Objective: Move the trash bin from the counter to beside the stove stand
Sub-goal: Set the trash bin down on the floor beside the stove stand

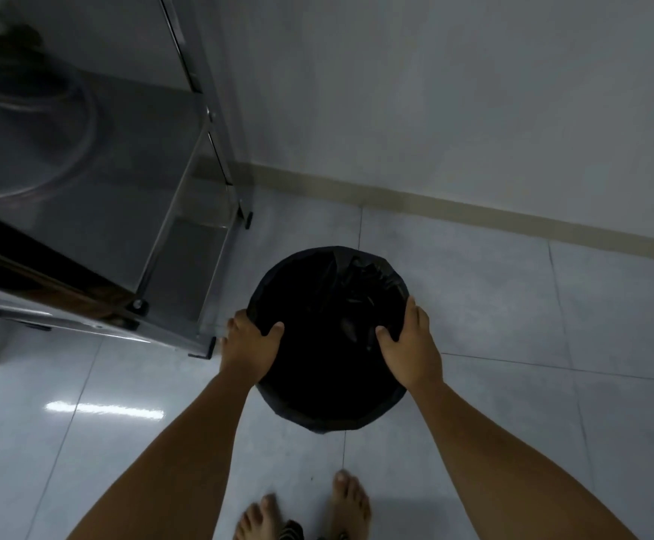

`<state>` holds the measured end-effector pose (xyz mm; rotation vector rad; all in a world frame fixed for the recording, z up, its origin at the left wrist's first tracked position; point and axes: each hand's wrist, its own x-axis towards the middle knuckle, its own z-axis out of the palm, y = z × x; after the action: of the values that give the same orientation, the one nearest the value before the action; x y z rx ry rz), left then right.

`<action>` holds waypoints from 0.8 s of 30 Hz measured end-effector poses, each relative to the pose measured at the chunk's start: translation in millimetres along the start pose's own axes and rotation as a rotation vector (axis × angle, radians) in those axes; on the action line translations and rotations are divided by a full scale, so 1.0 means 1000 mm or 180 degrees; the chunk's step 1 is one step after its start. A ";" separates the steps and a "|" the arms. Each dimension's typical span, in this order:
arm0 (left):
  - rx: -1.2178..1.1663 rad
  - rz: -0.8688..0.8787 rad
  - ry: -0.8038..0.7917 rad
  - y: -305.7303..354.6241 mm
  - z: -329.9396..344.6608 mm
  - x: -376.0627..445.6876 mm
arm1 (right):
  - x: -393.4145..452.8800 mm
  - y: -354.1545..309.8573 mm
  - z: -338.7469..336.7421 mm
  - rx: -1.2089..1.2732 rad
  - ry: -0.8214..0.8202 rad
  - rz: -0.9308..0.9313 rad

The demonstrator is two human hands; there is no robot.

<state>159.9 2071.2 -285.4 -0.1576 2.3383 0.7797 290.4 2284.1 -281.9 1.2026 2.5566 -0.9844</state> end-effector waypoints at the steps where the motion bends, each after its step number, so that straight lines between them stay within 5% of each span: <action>1: 0.0002 0.0018 0.0022 -0.003 0.005 0.005 | 0.004 0.005 0.007 -0.0007 0.0018 -0.0017; 8: -0.0199 0.0188 0.0128 -0.022 0.028 0.023 | 0.011 0.023 0.034 0.0073 0.0247 -0.0001; 15: 0.0596 0.1160 0.0682 -0.040 0.045 0.001 | -0.019 0.033 0.066 0.0011 0.0737 -0.0010; 24: 0.0817 0.1201 0.0962 -0.013 0.050 0.053 | 0.052 0.017 0.059 -0.0068 0.0880 -0.0179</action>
<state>150.1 2094.4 -355.1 0.3064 2.7763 0.6546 260.4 2288.4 -356.2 1.3531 2.8161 -0.8515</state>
